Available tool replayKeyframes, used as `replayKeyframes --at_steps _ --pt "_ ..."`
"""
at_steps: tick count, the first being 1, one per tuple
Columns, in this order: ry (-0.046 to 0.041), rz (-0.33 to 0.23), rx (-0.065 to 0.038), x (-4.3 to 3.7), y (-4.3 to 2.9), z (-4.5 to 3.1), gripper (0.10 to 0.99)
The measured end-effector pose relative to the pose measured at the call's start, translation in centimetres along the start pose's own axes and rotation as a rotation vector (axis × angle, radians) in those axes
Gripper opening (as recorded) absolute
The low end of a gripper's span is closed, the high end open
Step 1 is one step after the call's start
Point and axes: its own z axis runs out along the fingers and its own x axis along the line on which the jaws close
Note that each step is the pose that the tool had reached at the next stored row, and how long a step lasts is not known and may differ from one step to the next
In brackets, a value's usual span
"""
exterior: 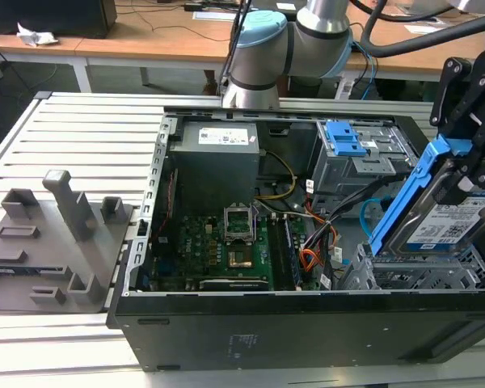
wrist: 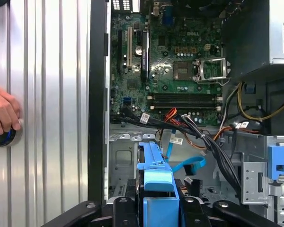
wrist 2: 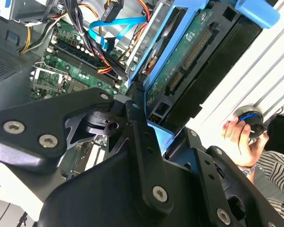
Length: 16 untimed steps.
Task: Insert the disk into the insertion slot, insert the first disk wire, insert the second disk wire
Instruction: 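Insert the disk into the insertion slot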
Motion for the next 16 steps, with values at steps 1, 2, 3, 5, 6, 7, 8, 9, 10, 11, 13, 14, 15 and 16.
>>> replayKeyframes --at_steps 1,2,3,5,6,7,8,9,10,11,13,14,15,16 --pt "0.0 0.0 0.0 0.0 0.0 0.12 0.369" --pt "0.0 0.0 0.0 0.01 -0.01 0.33 0.369" --pt "0.0 0.0 0.0 0.02 -0.02 0.54 0.369" --pt "0.0 0.0 0.0 0.03 -0.03 0.9 0.369" --pt "0.0 0.0 0.0 0.04 -0.04 1.01 0.369" --pt "0.0002 0.0 0.0 0.03 -0.04 1.1 0.369" --pt "-0.0002 0.0 0.0 0.04 -0.05 1.28 0.369" --pt "-0.0001 0.0 0.0 0.04 -0.05 1.35 0.369" --pt "0.0001 0.0 0.0 0.05 -0.05 1.43 0.369" --pt "0.0 0.0 0.0 0.05 -0.06 1.56 0.369" --pt "0.0001 0.0 0.0 0.05 -0.07 1.75 0.369" --pt "0.0 0.0 0.0 0.05 -0.07 1.8 0.369" --pt "0.0 0.0 0.0 0.05 -0.07 1.85 0.369" --pt "0.0001 0.0 0.0 0.05 -0.07 1.93 0.369"
